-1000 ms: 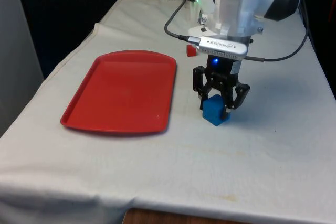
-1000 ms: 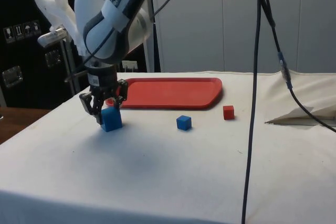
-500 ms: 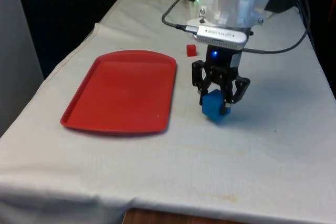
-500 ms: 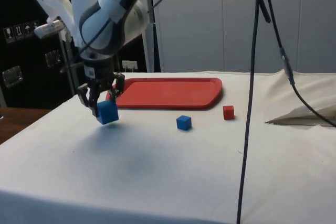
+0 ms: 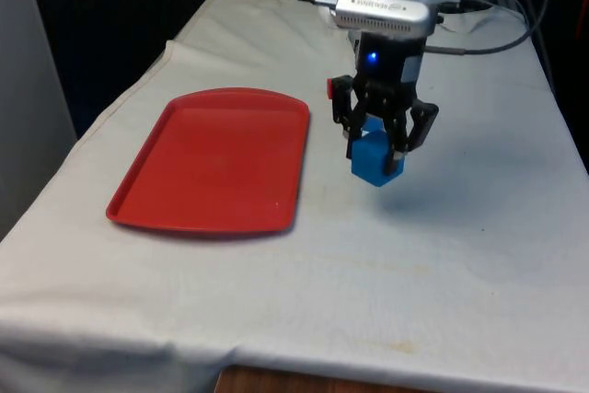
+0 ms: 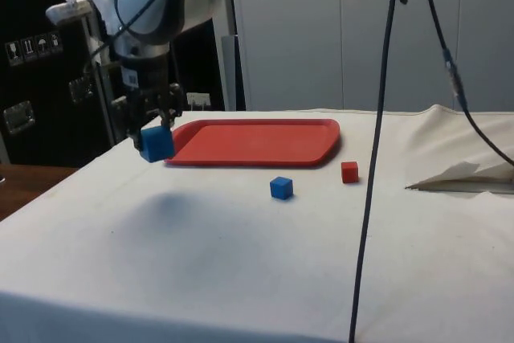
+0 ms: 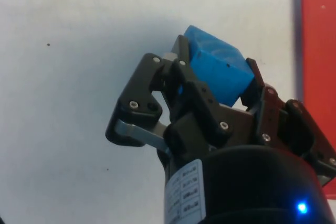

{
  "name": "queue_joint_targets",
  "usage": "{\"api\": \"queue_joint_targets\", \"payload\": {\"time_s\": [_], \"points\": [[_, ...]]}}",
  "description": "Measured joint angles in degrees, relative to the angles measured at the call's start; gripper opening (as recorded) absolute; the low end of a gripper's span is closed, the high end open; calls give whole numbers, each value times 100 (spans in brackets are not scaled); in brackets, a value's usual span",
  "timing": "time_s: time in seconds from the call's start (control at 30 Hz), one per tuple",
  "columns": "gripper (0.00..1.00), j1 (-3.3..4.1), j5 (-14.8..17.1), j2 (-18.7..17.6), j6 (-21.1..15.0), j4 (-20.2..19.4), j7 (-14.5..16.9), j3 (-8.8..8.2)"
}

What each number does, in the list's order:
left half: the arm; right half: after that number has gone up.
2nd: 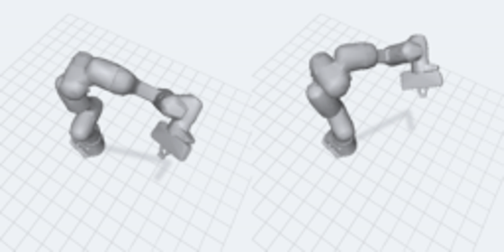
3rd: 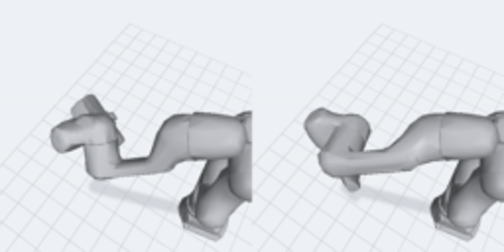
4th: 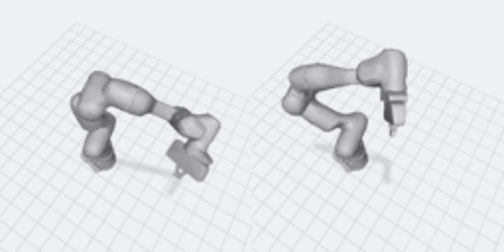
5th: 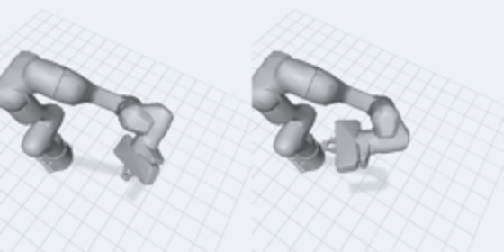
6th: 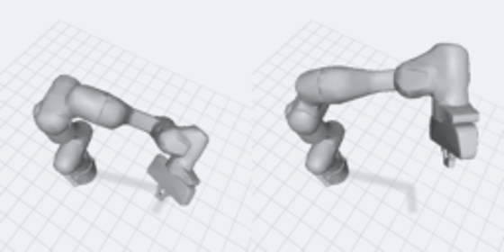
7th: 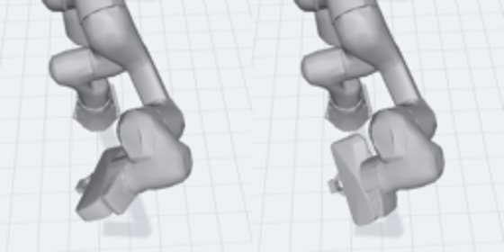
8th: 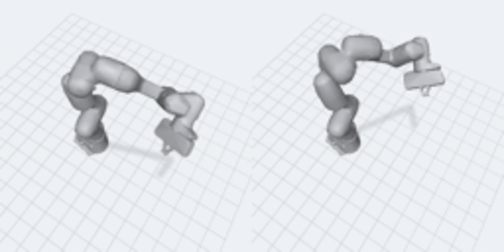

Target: Pick up the largest block and place it onto the tray.

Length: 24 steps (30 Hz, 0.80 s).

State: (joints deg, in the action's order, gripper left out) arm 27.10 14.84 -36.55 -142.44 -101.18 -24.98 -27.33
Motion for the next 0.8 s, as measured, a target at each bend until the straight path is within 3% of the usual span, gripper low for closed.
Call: {"api": "queue_joint_targets", "payload": {"time_s": [0.27, 0.8], "points": [[7, -6, -86, 218, 252, 92, 29, -97], [7, -34, -86, 481, 407, 57, 567, -435]]}}
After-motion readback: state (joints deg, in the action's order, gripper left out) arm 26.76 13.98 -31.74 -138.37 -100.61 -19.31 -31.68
